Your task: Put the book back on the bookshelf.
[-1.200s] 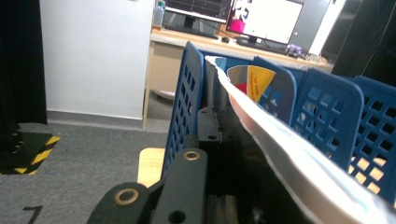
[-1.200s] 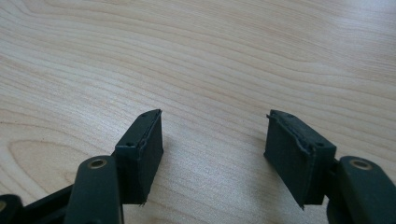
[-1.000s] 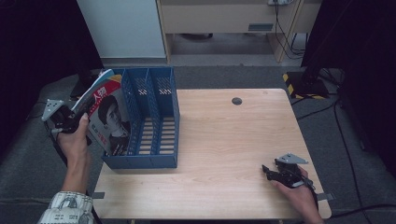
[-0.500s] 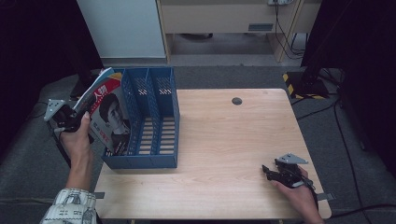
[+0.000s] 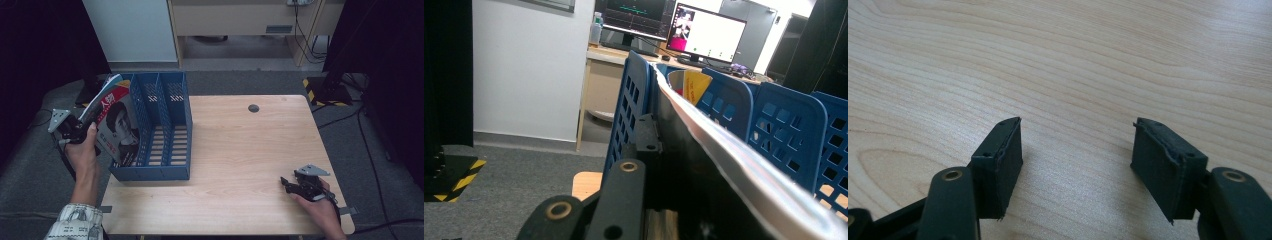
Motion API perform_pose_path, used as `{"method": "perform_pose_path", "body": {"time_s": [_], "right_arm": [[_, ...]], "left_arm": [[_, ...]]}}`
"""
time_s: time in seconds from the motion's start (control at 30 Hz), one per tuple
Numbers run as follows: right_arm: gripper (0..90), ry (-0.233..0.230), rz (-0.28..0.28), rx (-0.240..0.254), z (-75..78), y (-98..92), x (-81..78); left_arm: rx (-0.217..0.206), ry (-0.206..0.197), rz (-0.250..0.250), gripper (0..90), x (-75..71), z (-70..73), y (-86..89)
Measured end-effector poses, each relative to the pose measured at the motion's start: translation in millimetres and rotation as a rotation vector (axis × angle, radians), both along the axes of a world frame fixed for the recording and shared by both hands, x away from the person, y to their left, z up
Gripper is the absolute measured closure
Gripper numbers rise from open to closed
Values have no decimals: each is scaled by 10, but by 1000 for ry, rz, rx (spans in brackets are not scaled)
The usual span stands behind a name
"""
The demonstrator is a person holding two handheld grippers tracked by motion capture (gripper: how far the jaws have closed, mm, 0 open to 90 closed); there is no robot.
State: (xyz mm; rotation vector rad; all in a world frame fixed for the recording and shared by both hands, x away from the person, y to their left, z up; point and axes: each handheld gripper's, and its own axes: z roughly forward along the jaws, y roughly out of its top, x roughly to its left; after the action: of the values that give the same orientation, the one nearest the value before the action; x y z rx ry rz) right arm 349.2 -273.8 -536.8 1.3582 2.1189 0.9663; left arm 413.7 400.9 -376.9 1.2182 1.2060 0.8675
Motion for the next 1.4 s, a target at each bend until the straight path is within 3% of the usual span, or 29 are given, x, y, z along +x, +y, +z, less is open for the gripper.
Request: {"method": "perform_pose_path", "body": {"time_s": [1.13,1.4], "right_arm": [[366,0,-1,1,0,1,-1],[366,0,-2,1,0,1,-2]], "left_arm": [[4,20,3,828,9,-5,-27],[11,35,7,705,17,6,-22]]}}
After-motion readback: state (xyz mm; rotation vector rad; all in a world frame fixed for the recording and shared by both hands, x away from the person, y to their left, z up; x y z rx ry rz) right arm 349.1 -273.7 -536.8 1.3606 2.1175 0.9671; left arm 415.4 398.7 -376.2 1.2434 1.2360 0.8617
